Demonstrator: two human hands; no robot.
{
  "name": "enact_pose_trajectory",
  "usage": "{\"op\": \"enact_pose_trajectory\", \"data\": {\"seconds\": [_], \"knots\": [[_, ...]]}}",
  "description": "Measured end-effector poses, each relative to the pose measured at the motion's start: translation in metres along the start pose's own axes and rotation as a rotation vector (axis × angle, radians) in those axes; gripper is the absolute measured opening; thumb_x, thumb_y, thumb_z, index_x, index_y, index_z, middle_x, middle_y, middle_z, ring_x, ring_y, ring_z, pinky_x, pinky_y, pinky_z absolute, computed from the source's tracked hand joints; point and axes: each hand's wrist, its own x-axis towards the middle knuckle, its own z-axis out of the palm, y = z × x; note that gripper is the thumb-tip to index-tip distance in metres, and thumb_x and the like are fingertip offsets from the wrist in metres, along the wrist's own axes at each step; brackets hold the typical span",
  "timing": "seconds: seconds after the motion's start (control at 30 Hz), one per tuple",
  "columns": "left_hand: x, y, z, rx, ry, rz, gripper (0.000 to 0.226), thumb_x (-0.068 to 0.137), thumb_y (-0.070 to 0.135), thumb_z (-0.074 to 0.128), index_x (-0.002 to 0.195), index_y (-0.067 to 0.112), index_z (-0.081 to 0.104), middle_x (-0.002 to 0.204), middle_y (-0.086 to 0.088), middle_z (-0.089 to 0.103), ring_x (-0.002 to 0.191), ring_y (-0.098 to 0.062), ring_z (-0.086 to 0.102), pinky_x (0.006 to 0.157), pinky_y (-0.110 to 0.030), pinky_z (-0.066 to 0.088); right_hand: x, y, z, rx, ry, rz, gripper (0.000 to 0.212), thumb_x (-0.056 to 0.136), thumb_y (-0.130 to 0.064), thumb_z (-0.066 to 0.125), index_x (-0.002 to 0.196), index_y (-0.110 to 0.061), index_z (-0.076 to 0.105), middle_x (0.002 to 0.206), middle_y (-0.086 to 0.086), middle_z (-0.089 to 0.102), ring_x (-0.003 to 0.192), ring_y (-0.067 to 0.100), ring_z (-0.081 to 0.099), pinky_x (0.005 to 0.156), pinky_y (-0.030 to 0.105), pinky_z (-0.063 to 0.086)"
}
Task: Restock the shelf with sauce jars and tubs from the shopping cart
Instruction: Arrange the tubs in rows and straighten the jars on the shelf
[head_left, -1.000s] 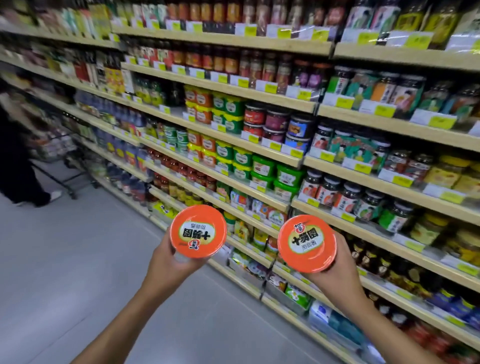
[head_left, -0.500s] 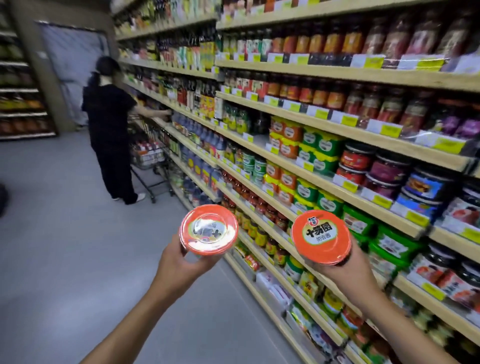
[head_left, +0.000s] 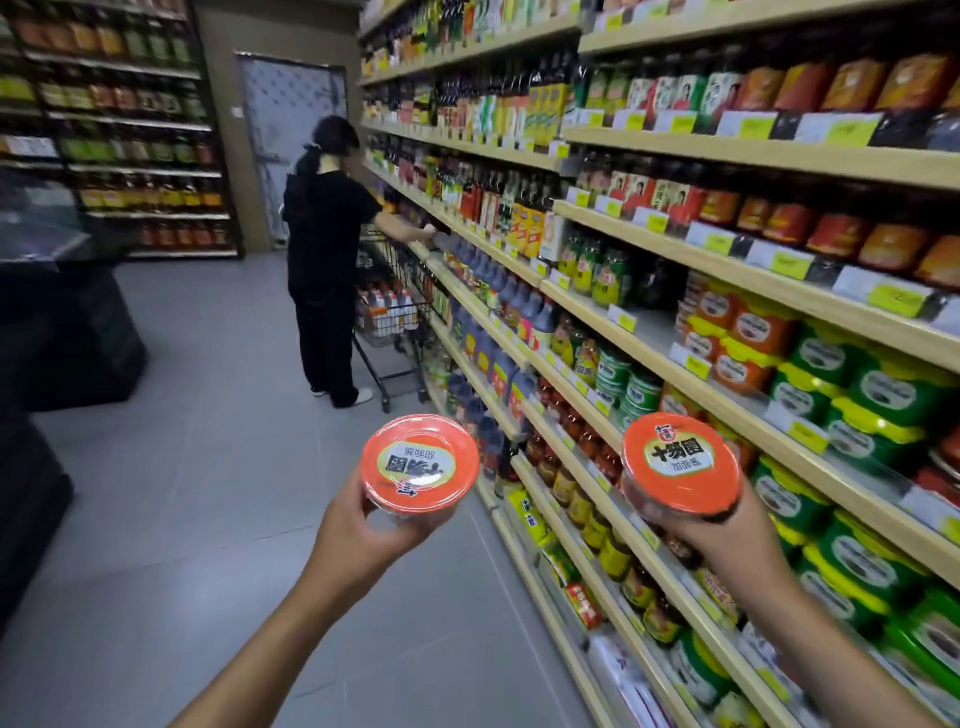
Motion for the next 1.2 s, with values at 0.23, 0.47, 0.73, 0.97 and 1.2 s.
{"op": "enact_pose_trajectory", "data": {"seconds": [0.23, 0.47, 0.73, 0.97, 1.2], "knots": [[0.121, -0.040, -0.036, -0.016, -0.073, -0.020, 0.083, 0.043, 0.069, 0.086, 0.116, 0.040, 0.059, 0.107, 0.028, 0.070, 0.104, 0.002, 0.065, 0.079, -0.018, 0.051, 0.092, 0.001, 0.073, 0.015, 0.091, 0.016, 0.075, 0.054, -0.029, 0.093, 0.122, -0.030, 0.061, 0.109, -0.011, 0.072, 0.099, 0.008, 0.067, 0.087, 0.035, 0.052], [0.250, -0.067, -0.039, -0.012, -0.268, -0.007, 0.081, 0.051, 0.058, 0.090, 0.123, 0.036, 0.060, 0.113, 0.018, 0.073, 0.107, -0.004, 0.067, 0.088, -0.029, 0.055, 0.161, 0.002, 0.122, 0.029, 0.237, 0.082, 0.075, 0.059, -0.028, 0.093, 0.126, -0.028, 0.060, 0.113, -0.007, 0.071, 0.102, 0.013, 0.066, 0.089, 0.041, 0.054], [0.356, -0.079, 0.034, -0.114, -0.444, 0.022, 0.087, 0.045, 0.057, 0.092, 0.122, 0.034, 0.059, 0.112, 0.017, 0.073, 0.104, -0.002, 0.068, 0.079, -0.016, 0.054, 0.230, 0.017, 0.123, 0.063, 0.373, 0.172, 0.091, 0.047, -0.049, 0.094, 0.130, -0.035, 0.057, 0.118, -0.011, 0.070, 0.109, 0.016, 0.065, 0.097, 0.046, 0.052], [0.443, -0.083, 0.117, -0.108, -0.569, 0.060, 0.095, 0.040, 0.075, 0.091, 0.121, 0.038, 0.059, 0.112, 0.012, 0.073, 0.104, -0.011, 0.069, 0.086, -0.038, 0.059, 0.304, 0.030, 0.095, 0.097, 0.478, 0.167, 0.075, 0.058, -0.025, 0.093, 0.124, -0.031, 0.057, 0.115, -0.007, 0.069, 0.106, 0.017, 0.065, 0.084, 0.035, 0.053], [0.503, -0.083, 0.185, -0.140, -0.669, 0.087, 0.085, 0.047, 0.067, 0.091, 0.121, 0.040, 0.058, 0.112, 0.021, 0.071, 0.104, -0.002, 0.067, 0.085, -0.025, 0.052, 0.353, 0.037, 0.075, 0.071, 0.545, 0.192, 0.083, 0.052, -0.037, 0.091, 0.128, -0.027, 0.057, 0.116, -0.006, 0.070, 0.105, 0.016, 0.066, 0.081, 0.033, 0.054]]}}
